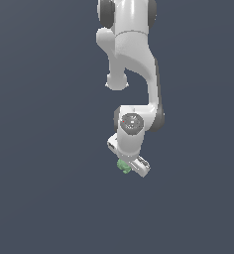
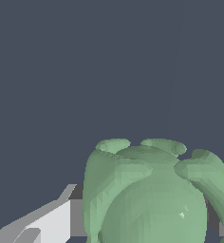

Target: Pick up the object and move it to a goal position.

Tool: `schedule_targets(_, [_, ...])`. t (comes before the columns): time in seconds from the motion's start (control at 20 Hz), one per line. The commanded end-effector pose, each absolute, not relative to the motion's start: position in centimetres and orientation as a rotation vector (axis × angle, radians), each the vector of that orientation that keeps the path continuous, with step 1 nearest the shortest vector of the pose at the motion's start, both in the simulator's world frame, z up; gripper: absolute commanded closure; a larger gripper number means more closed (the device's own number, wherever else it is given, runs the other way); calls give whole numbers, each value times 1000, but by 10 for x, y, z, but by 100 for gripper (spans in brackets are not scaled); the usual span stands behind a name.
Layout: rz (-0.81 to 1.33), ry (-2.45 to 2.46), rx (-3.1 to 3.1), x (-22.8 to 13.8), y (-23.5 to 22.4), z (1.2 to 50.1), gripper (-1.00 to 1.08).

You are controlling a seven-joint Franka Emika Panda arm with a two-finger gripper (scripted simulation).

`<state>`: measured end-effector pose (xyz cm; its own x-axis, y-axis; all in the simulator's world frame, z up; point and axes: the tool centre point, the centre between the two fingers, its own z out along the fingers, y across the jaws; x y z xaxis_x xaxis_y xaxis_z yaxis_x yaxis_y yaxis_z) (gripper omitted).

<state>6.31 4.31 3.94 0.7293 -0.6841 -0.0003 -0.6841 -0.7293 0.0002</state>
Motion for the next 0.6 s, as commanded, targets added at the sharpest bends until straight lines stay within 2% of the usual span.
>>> schedule_targets(0.0, [0,-1156,2921,63,43,40,108])
schedule_targets(0.55, [0,-1156,2921,49,31,53,108])
